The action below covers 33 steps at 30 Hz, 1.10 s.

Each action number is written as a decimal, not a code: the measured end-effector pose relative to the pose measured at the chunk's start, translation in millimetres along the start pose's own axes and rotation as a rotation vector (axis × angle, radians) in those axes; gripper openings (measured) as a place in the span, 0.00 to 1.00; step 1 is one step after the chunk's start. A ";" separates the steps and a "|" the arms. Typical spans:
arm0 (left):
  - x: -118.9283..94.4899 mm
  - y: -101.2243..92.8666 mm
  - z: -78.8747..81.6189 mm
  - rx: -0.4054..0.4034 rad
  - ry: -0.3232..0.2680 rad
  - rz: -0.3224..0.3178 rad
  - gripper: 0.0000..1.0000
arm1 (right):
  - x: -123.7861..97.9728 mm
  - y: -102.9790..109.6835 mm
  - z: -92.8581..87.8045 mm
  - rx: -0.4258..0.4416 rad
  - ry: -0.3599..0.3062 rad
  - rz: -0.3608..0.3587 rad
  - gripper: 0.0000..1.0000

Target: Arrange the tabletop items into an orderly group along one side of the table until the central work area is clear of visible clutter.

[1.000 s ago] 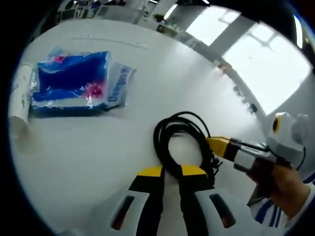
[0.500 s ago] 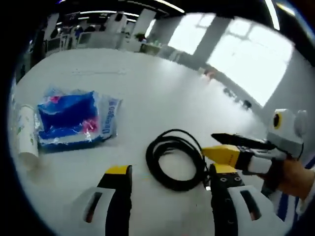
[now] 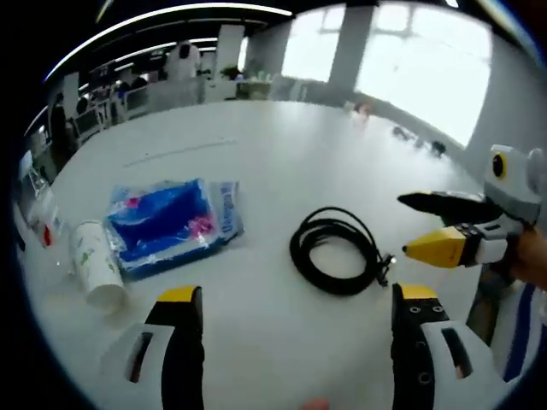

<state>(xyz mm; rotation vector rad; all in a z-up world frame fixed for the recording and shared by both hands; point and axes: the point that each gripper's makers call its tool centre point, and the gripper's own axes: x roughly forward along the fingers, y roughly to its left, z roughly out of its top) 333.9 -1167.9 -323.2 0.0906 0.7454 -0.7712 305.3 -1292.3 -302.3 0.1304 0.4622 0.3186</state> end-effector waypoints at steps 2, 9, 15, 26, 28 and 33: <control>-2.6 4.1 -1.3 0.029 -0.017 0.009 0.88 | 1.2 0.8 -8.3 -0.006 0.005 0.008 0.75; -32.4 18.8 -2.2 0.014 -0.061 0.054 0.82 | -4.4 4.8 -15.7 -0.055 0.058 0.067 0.75; -66.5 25.0 6.4 -0.045 -0.087 0.107 0.82 | -31.8 10.7 7.6 -0.047 0.099 0.098 0.75; -110.2 40.5 10.9 0.025 -0.074 0.040 0.82 | -63.0 41.1 17.9 -0.034 0.074 0.012 0.74; -113.8 44.6 10.1 0.010 -0.068 0.023 0.82 | -65.9 44.5 14.6 -0.003 0.084 0.004 0.73; -120.9 57.2 12.3 0.004 -0.080 0.040 0.82 | -70.3 42.9 13.3 0.009 0.092 -0.012 0.73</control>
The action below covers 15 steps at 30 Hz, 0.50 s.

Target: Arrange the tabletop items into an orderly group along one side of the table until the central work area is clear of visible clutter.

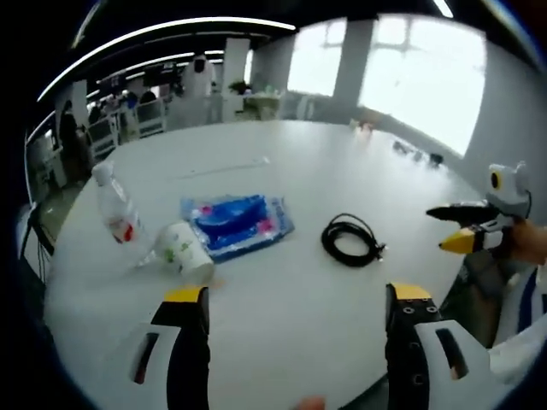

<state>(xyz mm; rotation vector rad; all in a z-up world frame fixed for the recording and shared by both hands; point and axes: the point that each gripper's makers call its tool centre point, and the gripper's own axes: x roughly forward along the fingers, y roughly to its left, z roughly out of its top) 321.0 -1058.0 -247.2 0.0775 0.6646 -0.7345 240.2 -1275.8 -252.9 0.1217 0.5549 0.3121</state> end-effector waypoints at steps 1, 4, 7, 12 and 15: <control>-0.1 2.1 0.4 -0.008 -0.001 0.006 0.82 | 0.7 -2.1 -0.9 0.001 0.007 0.004 0.73; -0.8 8.9 3.7 -0.035 -0.012 0.040 0.82 | 2.0 -8.8 -0.4 0.009 0.020 0.014 0.72; 3.9 10.7 2.8 -0.031 0.009 0.054 0.82 | 2.8 -15.9 6.6 0.041 0.005 0.030 0.72; 8.4 14.9 14.2 -0.126 -0.053 0.075 0.83 | 5.5 -26.7 11.5 0.095 -0.006 0.048 0.71; 8.7 14.3 12.9 -0.102 -0.051 0.080 0.85 | 7.9 -28.0 5.9 0.065 0.007 0.053 0.71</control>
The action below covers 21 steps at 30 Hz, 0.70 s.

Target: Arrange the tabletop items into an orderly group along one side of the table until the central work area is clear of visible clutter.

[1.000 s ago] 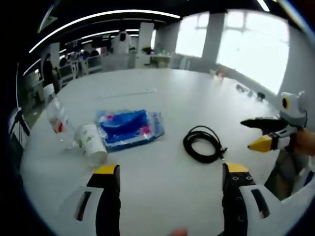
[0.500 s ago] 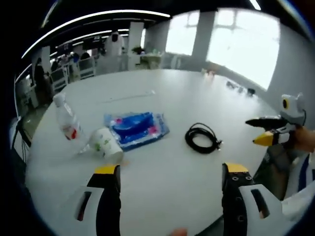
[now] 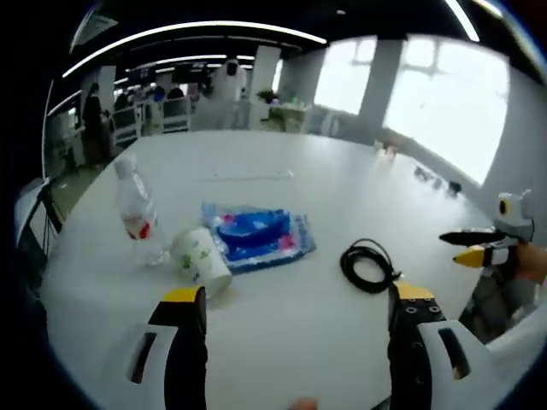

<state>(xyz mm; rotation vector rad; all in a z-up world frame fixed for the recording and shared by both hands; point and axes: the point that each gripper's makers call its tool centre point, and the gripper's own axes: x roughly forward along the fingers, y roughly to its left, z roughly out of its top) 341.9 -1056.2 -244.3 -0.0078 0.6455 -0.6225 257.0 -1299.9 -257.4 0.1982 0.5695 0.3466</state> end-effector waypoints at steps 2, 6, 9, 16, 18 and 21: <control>-1.9 2.4 -2.7 0.008 0.015 0.015 0.84 | 0.9 0.0 -5.7 -0.006 0.028 0.004 0.71; -5.7 12.9 -1.9 -0.005 0.015 0.031 0.83 | 2.8 2.0 -4.9 -0.005 0.024 0.017 0.70; -4.0 22.3 -5.9 0.002 0.037 0.037 0.82 | 6.7 -1.2 -3.1 0.014 0.024 -0.007 0.69; 3.1 26.7 -12.4 -0.016 0.051 0.016 0.81 | 11.5 -7.8 -6.7 0.075 0.018 -0.048 0.68; 3.6 27.3 -13.3 -0.008 0.055 0.012 0.81 | 11.5 -8.1 -7.3 0.078 0.022 -0.054 0.67; 8.1 31.7 -14.9 -0.004 0.061 0.007 0.80 | 13.0 -9.6 -6.1 0.077 0.020 -0.057 0.67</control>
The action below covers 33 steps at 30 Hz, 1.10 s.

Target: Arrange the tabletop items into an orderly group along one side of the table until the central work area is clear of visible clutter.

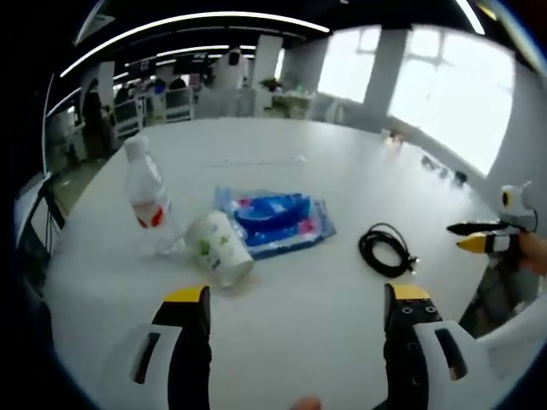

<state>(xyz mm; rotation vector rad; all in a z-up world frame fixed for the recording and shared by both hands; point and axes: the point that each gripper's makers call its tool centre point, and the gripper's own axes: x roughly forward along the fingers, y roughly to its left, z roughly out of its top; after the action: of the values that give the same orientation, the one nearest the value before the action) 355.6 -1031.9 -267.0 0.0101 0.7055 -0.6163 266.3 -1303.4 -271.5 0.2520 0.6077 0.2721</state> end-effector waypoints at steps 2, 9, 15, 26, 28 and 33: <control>3.1 2.0 -1.4 -0.015 0.009 0.001 0.79 | 0.6 -1.7 -0.3 0.003 0.008 -0.007 0.67; 8.4 1.6 -2.4 -0.025 0.011 0.002 0.79 | 4.7 -3.9 -3.2 -0.007 0.023 -0.011 0.66; 8.7 3.4 -3.8 -0.020 0.020 0.008 0.78 | 6.9 -2.0 -5.3 -0.008 0.026 -0.004 0.64; 13.2 5.7 -0.2 0.005 0.033 0.013 0.76 | 14.6 -0.3 -5.9 -0.004 0.031 0.010 0.60; 14.1 6.3 2.8 0.004 0.028 0.015 0.76 | 15.0 1.5 -5.3 -0.002 0.031 0.013 0.59; 18.8 8.3 12.3 0.012 0.021 0.021 0.74 | 20.9 3.1 -3.0 0.041 0.032 0.027 0.57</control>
<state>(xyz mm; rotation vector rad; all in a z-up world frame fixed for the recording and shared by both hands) 378.6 -1037.6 -270.6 0.0349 0.7209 -0.6010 280.5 -1293.3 -283.9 0.2960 0.6424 0.2904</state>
